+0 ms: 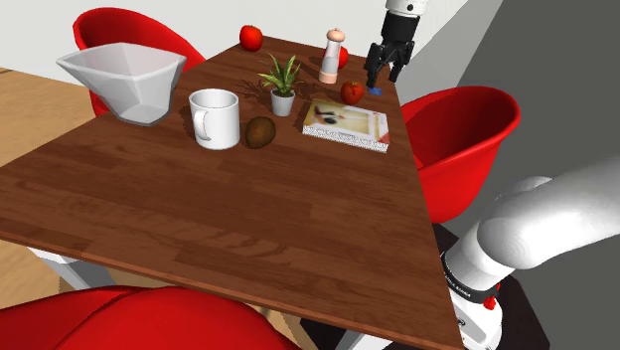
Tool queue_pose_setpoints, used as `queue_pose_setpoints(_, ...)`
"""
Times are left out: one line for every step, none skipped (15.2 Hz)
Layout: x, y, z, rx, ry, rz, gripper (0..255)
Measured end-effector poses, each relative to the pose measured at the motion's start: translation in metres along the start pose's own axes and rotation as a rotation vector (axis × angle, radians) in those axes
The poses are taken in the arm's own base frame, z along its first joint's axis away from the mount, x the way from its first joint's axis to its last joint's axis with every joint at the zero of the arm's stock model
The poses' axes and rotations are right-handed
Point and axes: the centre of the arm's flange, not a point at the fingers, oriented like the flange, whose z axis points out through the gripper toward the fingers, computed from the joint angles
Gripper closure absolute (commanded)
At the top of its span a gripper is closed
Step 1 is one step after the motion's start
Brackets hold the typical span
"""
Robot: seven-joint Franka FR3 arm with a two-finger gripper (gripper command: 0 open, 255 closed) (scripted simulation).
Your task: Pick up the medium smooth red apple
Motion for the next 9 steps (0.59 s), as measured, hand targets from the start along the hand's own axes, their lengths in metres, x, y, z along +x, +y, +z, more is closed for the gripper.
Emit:
queue_pose_setpoints(0.013, 0.005, 0.004, 0.007, -0.004, 0.004, 0)
queue_pose_setpoints(0.027, 0.01, 0.007, 0.013, -0.008, 0.007, 0)
queue_pose_setpoints(0.038, 0.014, 0.013, 0.019, -0.013, 0.01, 0)
queue_pose_setpoints(0.05, 0.021, 0.016, 0.026, -0.018, 0.014, 0)
queue_pose_setpoints(0.065, 0.029, 0.019, 0.032, -0.022, 0.018, 0)
queue_pose_setpoints(0.077, 0.036, 0.025, 0.039, -0.027, 0.021, 0)
queue_pose_setpoints(0.087, 0.04, 0.03, 0.045, -0.032, 0.025, 0)
queue_pose_setpoints(0.098, 0.046, 0.034, 0.052, -0.036, 0.028, 0)
queue_pose_setpoints(0.11, 0.049, 0.038, 0.058, -0.041, 0.032, 0)
